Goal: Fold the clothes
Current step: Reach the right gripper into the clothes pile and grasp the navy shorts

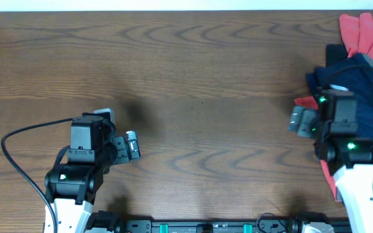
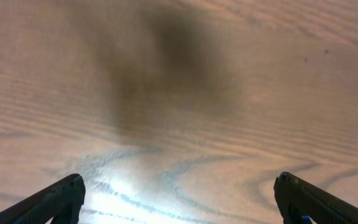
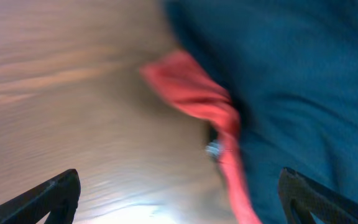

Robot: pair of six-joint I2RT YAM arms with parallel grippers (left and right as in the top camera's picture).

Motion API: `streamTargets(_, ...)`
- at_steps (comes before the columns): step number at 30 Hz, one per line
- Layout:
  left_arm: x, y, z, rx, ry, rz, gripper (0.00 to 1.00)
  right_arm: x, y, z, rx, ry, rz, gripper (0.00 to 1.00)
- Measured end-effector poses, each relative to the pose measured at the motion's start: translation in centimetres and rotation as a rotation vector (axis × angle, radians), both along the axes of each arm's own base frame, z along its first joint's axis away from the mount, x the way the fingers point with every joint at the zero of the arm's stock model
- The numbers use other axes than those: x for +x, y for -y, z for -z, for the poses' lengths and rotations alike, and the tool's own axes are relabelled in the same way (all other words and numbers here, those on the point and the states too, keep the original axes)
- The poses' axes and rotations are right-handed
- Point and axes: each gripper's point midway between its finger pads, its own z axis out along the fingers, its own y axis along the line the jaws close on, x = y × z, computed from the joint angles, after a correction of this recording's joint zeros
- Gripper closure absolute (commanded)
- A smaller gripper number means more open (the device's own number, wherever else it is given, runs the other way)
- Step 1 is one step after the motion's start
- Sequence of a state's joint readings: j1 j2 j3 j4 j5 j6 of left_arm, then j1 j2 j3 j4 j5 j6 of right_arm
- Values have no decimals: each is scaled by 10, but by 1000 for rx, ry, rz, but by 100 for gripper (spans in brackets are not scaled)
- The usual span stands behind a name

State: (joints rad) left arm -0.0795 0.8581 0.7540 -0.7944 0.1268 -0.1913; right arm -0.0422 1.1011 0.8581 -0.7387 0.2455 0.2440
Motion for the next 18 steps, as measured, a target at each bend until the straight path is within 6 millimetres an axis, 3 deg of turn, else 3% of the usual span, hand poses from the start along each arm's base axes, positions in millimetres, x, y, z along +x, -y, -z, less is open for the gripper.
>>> streamTargets(3, 7, 2, -5, -10, 35, 5, 2, -11, 35, 24, -5, -107, 143, 1)
streamTargets(6, 11, 4, -8, -20, 57, 11, 2, -12, 56, 40, -5, -154, 227, 1)
streamTargets(9, 12, 5, -9, -24, 60, 14, 2, 3, 65, 39, -15, -109, 244, 1)
streamTargets(14, 12, 5, -9, -25, 60, 14, 2, 29, 76, 19, -55, 14, 258, 4)
streamTargets(18, 12, 5, -9, -25, 60, 14, 2, 32, 81, 28, -77, -20, 266, 1)
